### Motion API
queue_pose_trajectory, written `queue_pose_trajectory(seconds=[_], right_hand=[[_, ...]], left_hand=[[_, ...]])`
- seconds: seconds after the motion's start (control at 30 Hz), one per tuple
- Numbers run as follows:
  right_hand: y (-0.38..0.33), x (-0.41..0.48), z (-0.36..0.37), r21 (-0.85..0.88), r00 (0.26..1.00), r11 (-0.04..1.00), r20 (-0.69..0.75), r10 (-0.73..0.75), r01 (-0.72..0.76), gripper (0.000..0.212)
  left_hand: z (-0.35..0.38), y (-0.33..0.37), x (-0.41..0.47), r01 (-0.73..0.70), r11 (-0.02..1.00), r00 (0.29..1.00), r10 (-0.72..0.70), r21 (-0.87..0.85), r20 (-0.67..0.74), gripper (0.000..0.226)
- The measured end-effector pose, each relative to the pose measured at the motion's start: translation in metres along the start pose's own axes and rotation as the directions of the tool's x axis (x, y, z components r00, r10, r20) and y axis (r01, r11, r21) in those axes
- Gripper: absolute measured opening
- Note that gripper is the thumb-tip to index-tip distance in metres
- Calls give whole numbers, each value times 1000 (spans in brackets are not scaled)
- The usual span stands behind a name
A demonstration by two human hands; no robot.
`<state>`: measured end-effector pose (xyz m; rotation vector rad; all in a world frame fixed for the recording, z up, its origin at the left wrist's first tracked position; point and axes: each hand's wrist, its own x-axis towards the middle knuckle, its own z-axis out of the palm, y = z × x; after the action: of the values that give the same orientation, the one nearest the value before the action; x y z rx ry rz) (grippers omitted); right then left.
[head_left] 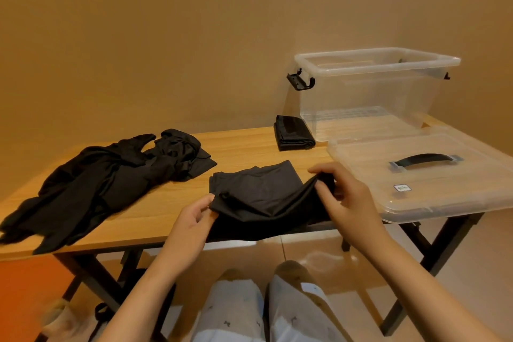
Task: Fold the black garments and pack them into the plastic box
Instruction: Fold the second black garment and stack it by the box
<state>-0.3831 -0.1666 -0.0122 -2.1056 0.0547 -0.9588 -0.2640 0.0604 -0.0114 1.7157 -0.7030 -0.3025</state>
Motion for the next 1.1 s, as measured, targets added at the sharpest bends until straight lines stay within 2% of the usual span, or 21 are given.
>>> queue_pose_trajectory(seconds=[0.07, 0.1, 0.17, 0.23, 0.3, 0.37, 0.47, 0.57, 0.67, 0.77, 0.87, 0.97, 1.1], right_hand=[[5, 29, 9, 20, 998, 998, -28, 59, -58, 25], [12, 45, 16, 22, 993, 994, -42, 107, -106, 25], [33, 76, 32, -1, 968, 969, -47, 246, -246, 31], [56, 94, 48, -51, 889, 890, 49, 454, -452, 49], [72, 99, 57, -116, 786, 798, 135, 603, -592, 66], [78, 100, 60, -140, 771, 783, 136, 622, -606, 72], [80, 100, 60, -204, 804, 812, 143, 577, -546, 68], [79, 102, 58, -155, 850, 854, 111, 515, -498, 60], [72, 110, 58, -47, 895, 896, 54, 444, -442, 53], [74, 112, 65, -84, 891, 891, 50, 451, -446, 53], [82, 105, 71, -215, 841, 835, 91, 533, -506, 56], [85, 103, 73, -231, 849, 838, 75, 522, -495, 54], [88, 103, 71, -241, 870, 850, 37, 491, -469, 52]], left_hand=[[-1, 6, 20, 87, 994, 994, -92, -69, -67, 28], [-3, 4, 35, 167, 977, 978, -182, -134, -103, 29], [-5, -2, 62, 360, 895, 906, -403, -263, -130, 30], [-8, -10, 80, 526, 806, 819, -566, -272, -93, 30], [-13, -17, 89, 595, 765, 783, -621, -247, -39, 28], [-16, -21, 94, 608, 778, 787, -617, -160, -11, 30], [-13, -27, 95, 551, 834, 832, -550, -1, -68, 24], [-6, -30, 92, 354, 931, 928, -337, 91, -157, 17], [-5, -22, 90, 212, 976, 952, -195, 48, -238, 16], [-9, -21, 94, 301, 954, 935, -293, 9, -199, 18], [-11, -23, 97, 411, 909, 900, -416, -66, -130, 42], [-14, -26, 100, 375, 920, 916, -386, -116, -105, 66], [-18, -31, 100, 307, 951, 951, -306, 43, -32, 60]])
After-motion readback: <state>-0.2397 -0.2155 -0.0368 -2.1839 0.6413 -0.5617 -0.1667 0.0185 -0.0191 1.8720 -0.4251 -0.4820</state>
